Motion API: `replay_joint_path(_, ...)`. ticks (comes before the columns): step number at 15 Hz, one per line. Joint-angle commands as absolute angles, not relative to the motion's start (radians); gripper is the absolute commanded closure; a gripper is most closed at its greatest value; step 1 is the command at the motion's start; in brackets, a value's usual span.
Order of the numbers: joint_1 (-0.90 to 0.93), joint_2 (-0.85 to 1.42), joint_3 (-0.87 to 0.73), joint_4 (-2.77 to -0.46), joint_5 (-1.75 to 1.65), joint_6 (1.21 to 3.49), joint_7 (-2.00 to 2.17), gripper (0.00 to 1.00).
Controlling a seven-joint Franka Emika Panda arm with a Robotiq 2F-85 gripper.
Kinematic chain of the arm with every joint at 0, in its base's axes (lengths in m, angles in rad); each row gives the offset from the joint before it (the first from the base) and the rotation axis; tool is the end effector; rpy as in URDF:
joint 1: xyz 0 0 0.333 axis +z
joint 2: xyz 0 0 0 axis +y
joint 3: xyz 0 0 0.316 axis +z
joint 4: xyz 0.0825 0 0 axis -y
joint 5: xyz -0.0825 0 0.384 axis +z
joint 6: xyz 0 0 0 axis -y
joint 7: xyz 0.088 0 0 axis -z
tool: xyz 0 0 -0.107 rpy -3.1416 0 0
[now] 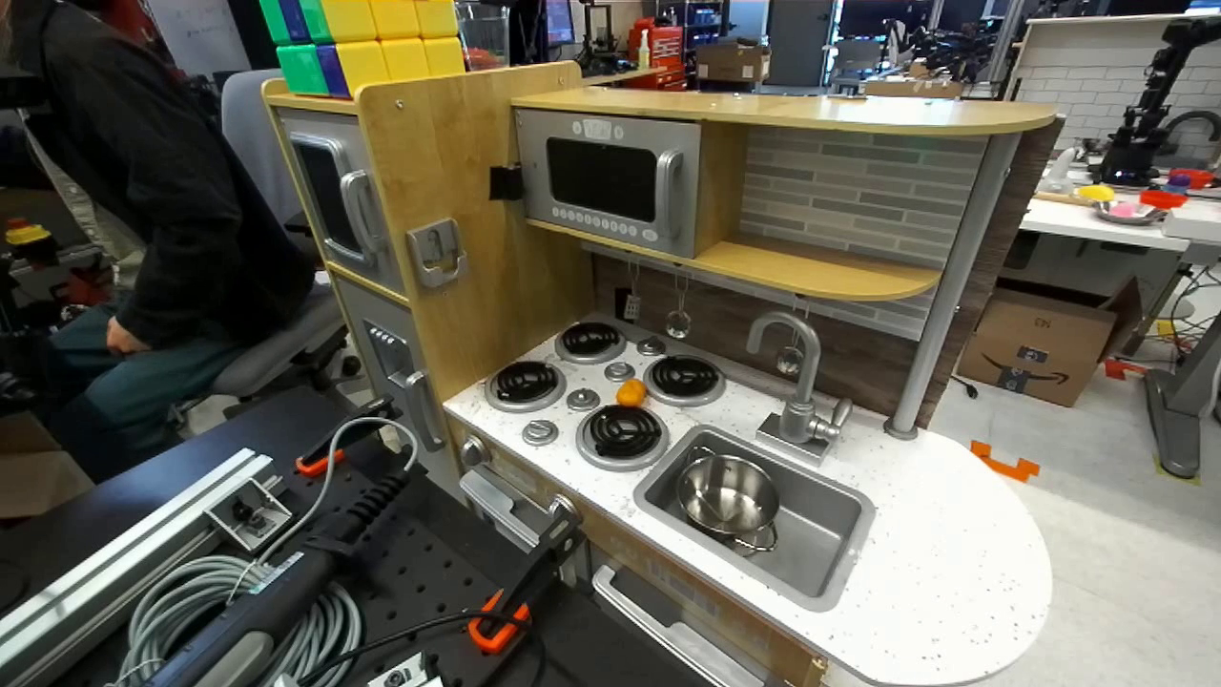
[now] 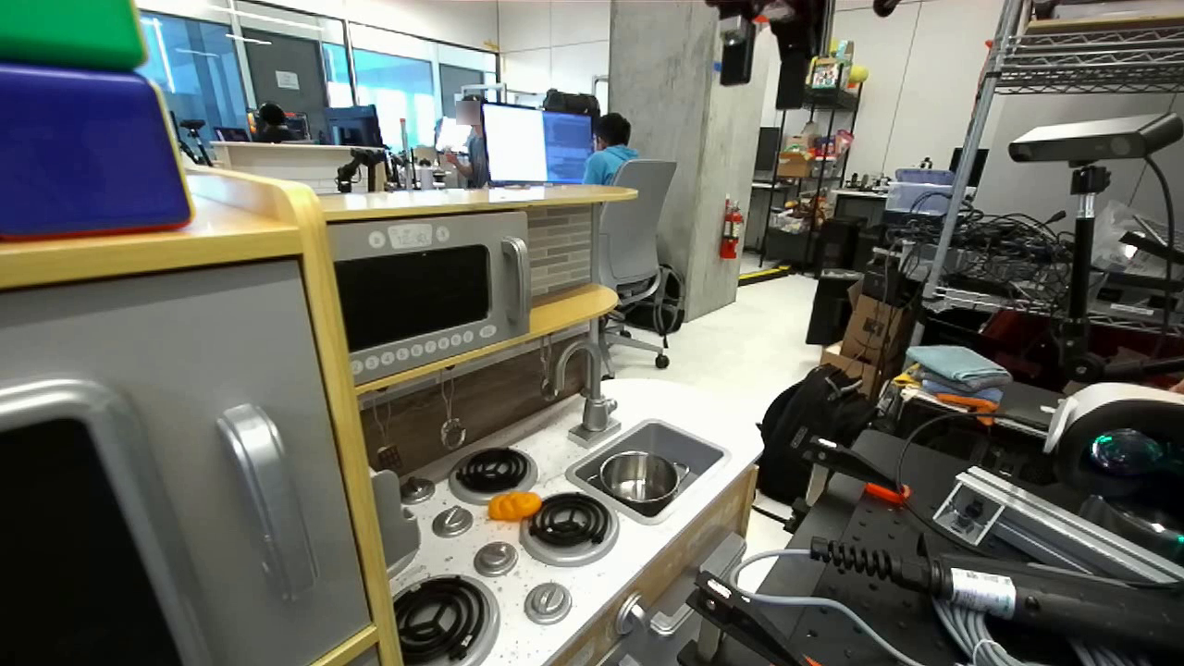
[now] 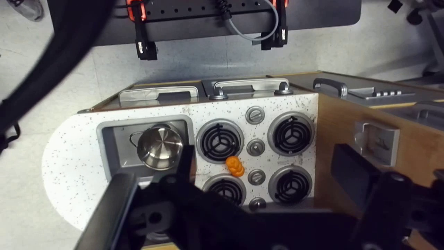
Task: Pick the yellow object on the stove and put it in the pot
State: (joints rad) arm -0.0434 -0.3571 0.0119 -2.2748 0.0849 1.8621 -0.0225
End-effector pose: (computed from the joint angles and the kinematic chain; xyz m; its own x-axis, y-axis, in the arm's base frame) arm 0.4380 -0.0069 0.4934 0.9979 -0.0344 -0.0548 -0.0385 -0.9963 -0.0768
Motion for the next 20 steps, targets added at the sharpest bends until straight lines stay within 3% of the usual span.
replay_joint_path(1,-0.012,-0.321,0.055,-2.382,0.101,2.132,0.095,0.0)
replay_joint_path(5,-0.012,-0.1,0.144,-2.404,-0.052,2.376,0.278,0.0)
replay_joint_path(12,0.089,0.332,0.087,-2.143,-0.341,2.303,0.705,0.0)
replay_joint_path(17,0.121,0.319,0.046,-2.193,-0.291,2.348,0.657,0.0)
replay_joint_path(20,0.075,0.227,0.04,-2.252,-0.314,2.326,0.392,0.0)
